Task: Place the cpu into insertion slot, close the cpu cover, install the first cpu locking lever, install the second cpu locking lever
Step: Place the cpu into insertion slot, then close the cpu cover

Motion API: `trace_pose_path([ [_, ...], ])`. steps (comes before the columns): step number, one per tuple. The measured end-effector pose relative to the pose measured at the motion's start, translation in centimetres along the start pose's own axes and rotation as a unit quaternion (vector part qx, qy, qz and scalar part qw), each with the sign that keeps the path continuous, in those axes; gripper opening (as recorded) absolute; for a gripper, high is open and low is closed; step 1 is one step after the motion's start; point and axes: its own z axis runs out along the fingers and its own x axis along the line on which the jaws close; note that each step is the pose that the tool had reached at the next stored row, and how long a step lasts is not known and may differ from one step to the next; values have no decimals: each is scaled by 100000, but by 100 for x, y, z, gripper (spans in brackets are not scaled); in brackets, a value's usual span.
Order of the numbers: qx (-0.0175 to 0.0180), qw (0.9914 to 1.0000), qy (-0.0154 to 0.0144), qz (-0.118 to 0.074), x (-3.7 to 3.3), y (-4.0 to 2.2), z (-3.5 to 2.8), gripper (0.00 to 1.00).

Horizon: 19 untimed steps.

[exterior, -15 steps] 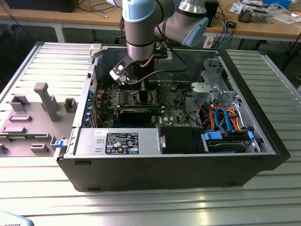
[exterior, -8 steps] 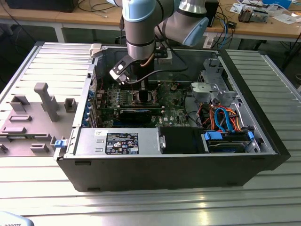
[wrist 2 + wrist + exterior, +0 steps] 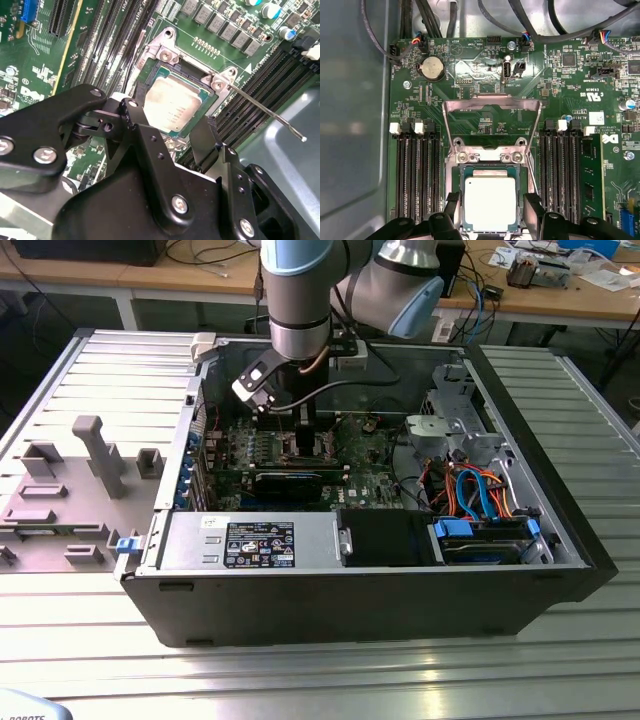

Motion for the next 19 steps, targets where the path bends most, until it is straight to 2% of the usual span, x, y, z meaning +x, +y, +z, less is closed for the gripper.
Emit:
trace_pose_path([
  [3, 13, 100000, -10, 0, 0, 1, -1, 60],
  [9, 11, 100000, -11, 0, 0, 5, -1, 24],
  [11, 11, 100000, -8, -1, 0, 6, 0, 24],
  [12, 12, 100000, -9, 1, 0, 6, 0, 11],
  [19, 14, 100000, -10, 2, 0, 13, 0, 11],
])
